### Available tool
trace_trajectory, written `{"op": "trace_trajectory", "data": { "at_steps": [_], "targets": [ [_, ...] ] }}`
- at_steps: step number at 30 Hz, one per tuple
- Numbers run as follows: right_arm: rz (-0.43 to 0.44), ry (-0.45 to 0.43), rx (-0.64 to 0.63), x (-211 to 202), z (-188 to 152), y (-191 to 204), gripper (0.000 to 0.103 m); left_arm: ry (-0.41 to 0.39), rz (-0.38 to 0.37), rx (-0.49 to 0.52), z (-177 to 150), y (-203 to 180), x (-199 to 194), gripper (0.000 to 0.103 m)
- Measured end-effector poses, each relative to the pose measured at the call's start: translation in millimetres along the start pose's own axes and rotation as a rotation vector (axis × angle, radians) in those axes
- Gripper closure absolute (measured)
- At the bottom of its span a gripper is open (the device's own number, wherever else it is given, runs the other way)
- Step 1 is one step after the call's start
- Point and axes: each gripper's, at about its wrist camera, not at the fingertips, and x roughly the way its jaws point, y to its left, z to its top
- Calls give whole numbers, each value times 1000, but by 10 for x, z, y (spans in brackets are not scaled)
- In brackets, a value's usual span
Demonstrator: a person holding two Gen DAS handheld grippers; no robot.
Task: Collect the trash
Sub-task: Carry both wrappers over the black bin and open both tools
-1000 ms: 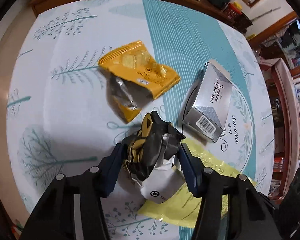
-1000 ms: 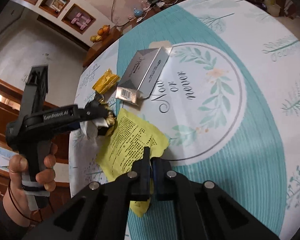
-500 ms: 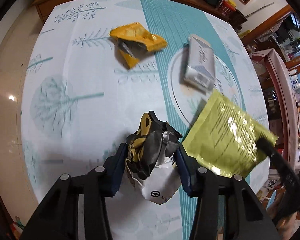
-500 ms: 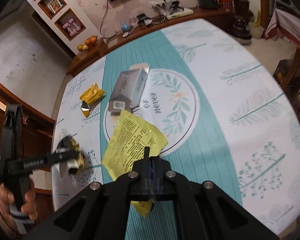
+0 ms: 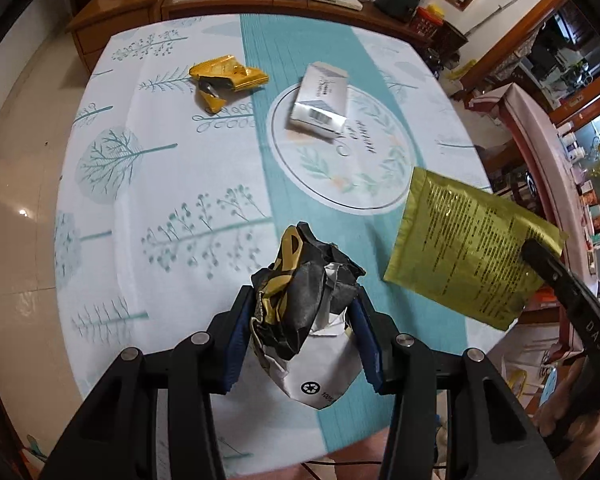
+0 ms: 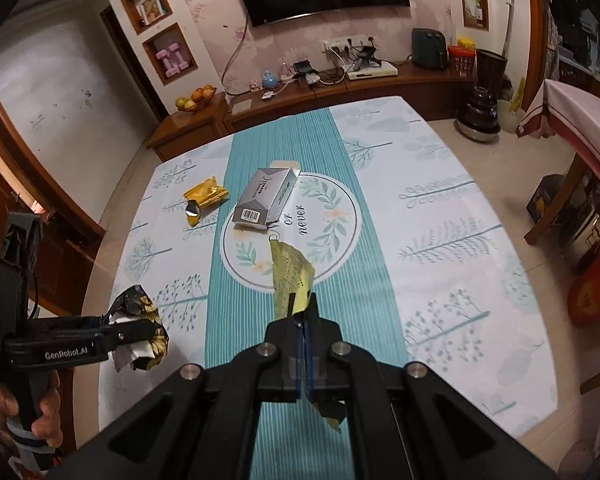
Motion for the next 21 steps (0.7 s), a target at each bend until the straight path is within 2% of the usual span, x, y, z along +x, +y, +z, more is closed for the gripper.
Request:
{"op": "trace_trajectory", "data": {
  "at_steps": [8, 16, 21],
  "targets": [
    [74, -13, -125, -537, -300, -156, 103, -126, 15, -97, -580, -391, -376, 57],
    [158, -14, -243, -1015, -732, -445, 103, -164, 32, -180, -1429, -833, -518, 57],
    [194, 34, -320, -1220, -1094, -587, 103, -173, 41, -256, -1956, -950, -573, 57]
  ]
}}
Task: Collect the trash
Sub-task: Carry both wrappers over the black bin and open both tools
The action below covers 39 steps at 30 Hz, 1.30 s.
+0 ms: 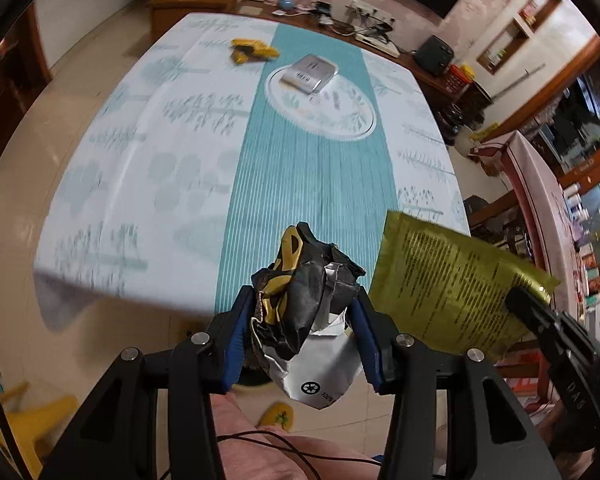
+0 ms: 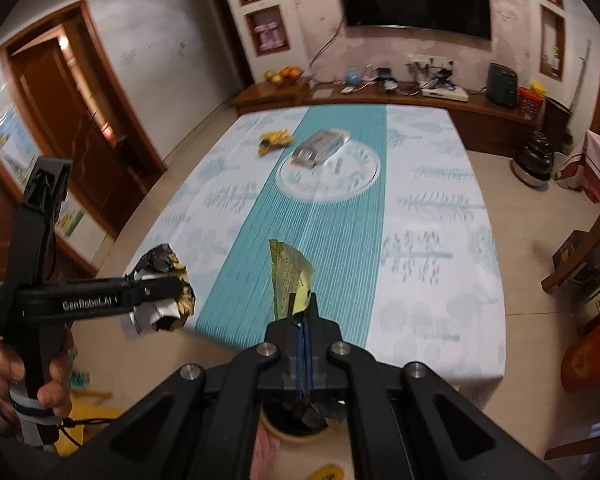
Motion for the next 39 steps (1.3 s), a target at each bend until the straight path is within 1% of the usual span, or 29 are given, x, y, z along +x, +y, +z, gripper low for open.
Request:
{"op": "trace_trajectory", "data": {
  "at_steps": [4, 9, 12, 15, 19, 21, 22, 29, 32, 36, 38, 39],
  "targets": [
    [32, 51, -42, -86, -288, 66, 103, 30, 27, -46, -373, 92, -53, 57],
    [55, 109, -58, -60, -620, 187, 103, 80, 50, -49, -657, 224, -16, 57],
    [52, 155, -36, 66, -809, 242, 103, 116, 54, -51, -785, 332, 108, 57],
    [38, 201, -13, 230, -979, 292, 103, 163, 50, -48, -915, 450, 336, 57],
    [-25, 271, 1, 659, -1287, 361, 103, 222, 62, -19, -1116, 617, 798, 57],
    [-45, 300, 16, 888, -1413, 360, 103, 251, 65, -22, -1208, 703, 1043, 57],
    [-64, 322, 26, 1074, -1508, 351, 102, 263, 64, -26, -1250, 752, 1185, 57],
    [-125, 400, 100, 2021, -1956, 180, 102, 299, 73, 5, -1397, 906, 2092, 55],
    [-139, 442, 122, 2435, -2144, 72, 102, 295, 82, 9, -1415, 945, 2410, 54],
    [-135, 475, 137, 2838, -2310, -20, 102, 298, 102, 0, -1473, 1043, 2792, 51],
    [-120, 485, 139, 3024, -2383, -51, 101, 306, 122, 3, -1500, 1077, 2957, 46],
    [-116, 488, 137, 3115, -2418, -61, 100, 316, 126, 7, -1532, 1092, 3039, 41]
  ]
}}
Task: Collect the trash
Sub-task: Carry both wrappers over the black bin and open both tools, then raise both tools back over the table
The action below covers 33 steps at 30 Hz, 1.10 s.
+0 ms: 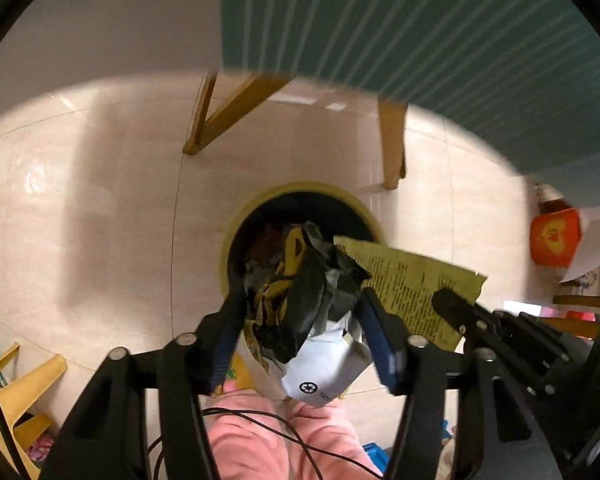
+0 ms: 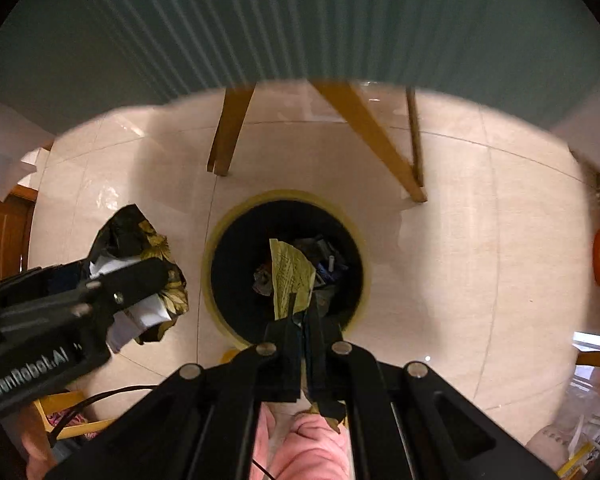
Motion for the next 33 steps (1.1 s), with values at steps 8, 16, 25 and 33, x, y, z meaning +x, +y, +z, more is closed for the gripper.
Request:
{"op": "trace_trajectory", "data": {
  "at_steps": [8, 16, 25, 33],
  "targets": [
    [-9, 38, 60, 347, 42, -24, 82, 21, 67, 1, -3, 188, 251, 8],
    [-7, 38, 38, 193, -24, 65, 81, -29, 81, -61, -86, 291, 8, 8],
    [12, -17, 49, -398, -49, 119, 81, -107, 75, -32, -176, 174, -789, 8],
    [49, -107, 75, -1329, -46, 244, 81, -198, 54, 31, -152, -24, -1762, 8]
  ]
}}
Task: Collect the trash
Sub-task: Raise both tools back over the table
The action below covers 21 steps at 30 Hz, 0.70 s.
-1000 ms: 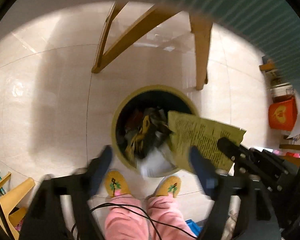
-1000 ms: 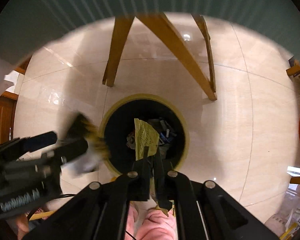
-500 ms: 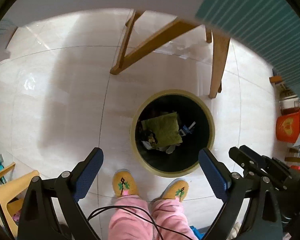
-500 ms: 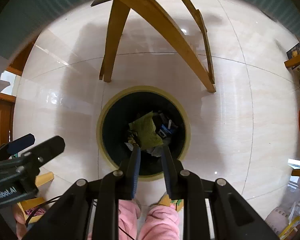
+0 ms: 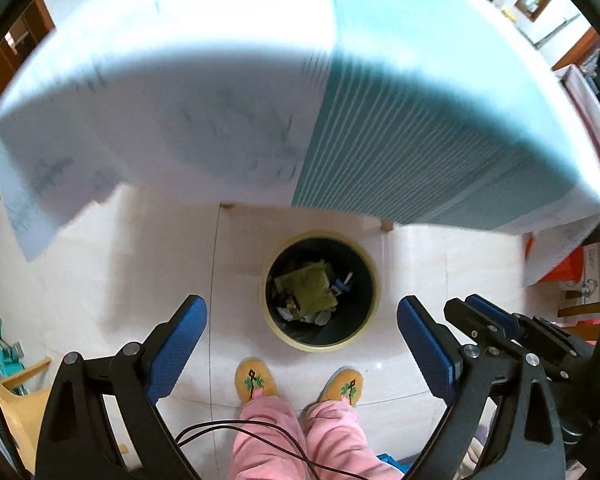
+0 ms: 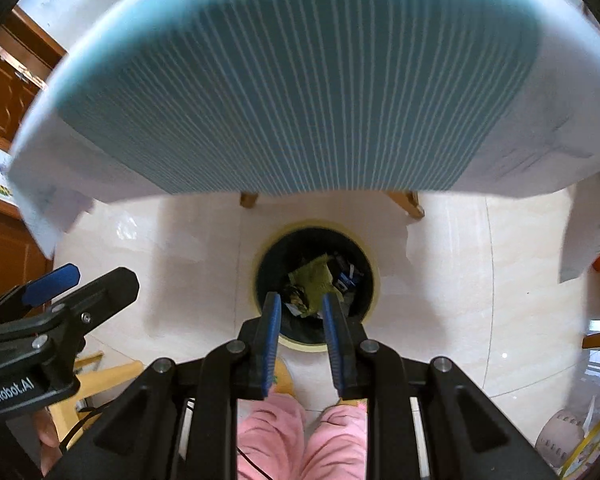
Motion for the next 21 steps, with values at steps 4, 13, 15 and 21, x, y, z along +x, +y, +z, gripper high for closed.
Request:
{"op": "trace_trajectory", "data": {
  "at_steps": [4, 13, 15, 21],
  "targets": [
    [13, -46, 10, -479, 70, 96, 81, -44, -33, 25, 141, -43, -501, 8],
    [21, -189, 25, -1515, 286, 371, 81, -171, -65, 122, 430, -80, -1518, 8],
    [18, -215, 24, -1668, 332, 449, 81, -209, -69, 147, 505, -78, -1739, 8],
    [2, -317, -10, -2073, 475, 673, 81, -337, -42, 221, 662, -75, -2271, 8]
  ]
}}
